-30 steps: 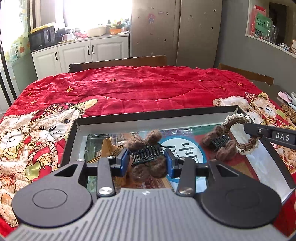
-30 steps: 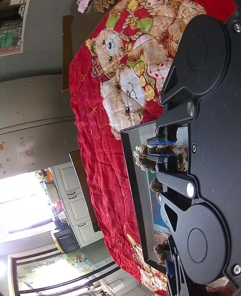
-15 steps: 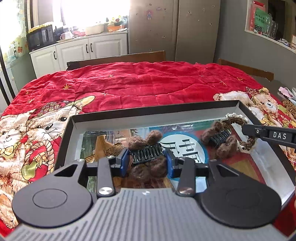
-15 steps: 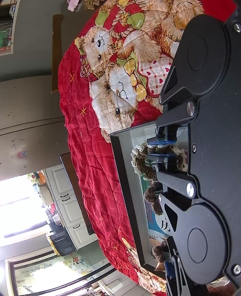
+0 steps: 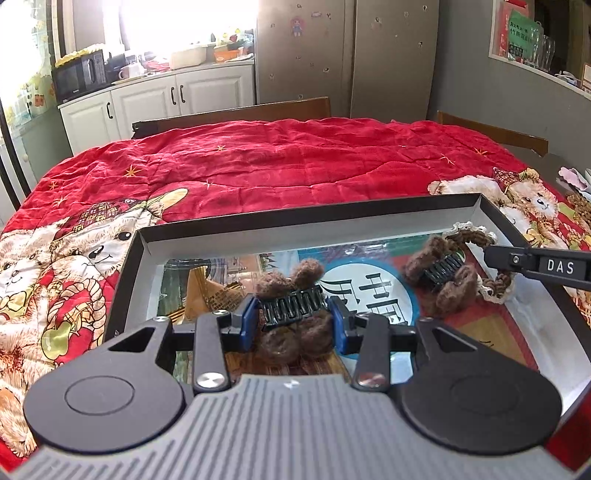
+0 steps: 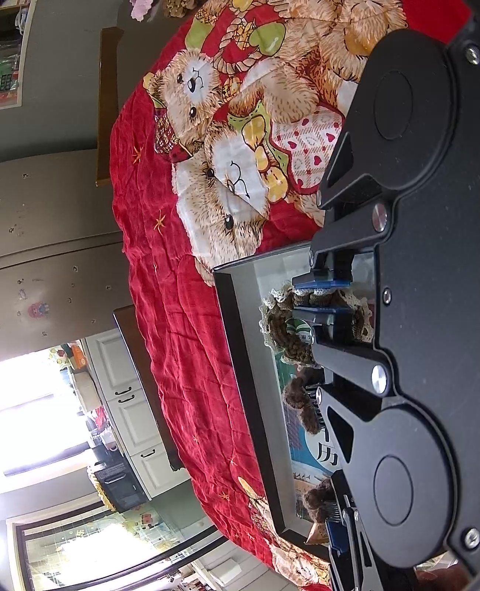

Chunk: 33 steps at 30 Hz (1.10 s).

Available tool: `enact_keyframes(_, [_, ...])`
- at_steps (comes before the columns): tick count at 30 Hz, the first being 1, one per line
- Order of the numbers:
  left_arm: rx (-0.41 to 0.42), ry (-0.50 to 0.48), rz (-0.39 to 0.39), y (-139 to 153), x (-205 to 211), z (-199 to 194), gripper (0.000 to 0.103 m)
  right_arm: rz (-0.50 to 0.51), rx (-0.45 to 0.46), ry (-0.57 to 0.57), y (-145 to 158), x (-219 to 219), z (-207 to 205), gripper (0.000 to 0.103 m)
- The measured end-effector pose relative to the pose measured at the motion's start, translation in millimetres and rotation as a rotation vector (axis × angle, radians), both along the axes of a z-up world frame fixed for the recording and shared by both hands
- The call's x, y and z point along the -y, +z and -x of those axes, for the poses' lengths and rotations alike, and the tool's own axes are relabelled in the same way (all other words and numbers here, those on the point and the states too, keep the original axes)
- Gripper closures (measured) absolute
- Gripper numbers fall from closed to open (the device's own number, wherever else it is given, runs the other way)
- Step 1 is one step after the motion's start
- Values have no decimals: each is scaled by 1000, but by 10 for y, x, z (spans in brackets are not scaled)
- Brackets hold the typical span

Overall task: Organize objects
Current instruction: 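Lower the scrunchie into the box with the right gripper while the left gripper lowers the hair clip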

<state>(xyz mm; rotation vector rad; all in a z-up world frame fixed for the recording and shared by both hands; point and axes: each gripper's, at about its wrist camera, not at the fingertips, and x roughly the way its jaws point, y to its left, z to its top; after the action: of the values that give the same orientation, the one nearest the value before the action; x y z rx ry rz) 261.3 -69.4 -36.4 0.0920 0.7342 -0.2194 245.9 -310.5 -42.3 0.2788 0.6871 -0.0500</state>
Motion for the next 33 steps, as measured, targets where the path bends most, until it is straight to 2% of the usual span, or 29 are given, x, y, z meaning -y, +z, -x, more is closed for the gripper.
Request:
enact_keyframes(26, [-9, -5, -13, -22, 22, -15, 57, 20, -4, 6, 1, -32, 2, 93])
enact_keyframes(33, [-10, -5, -13, -25, 18, -14, 53, 18, -3, 4, 0, -31, 3, 92])
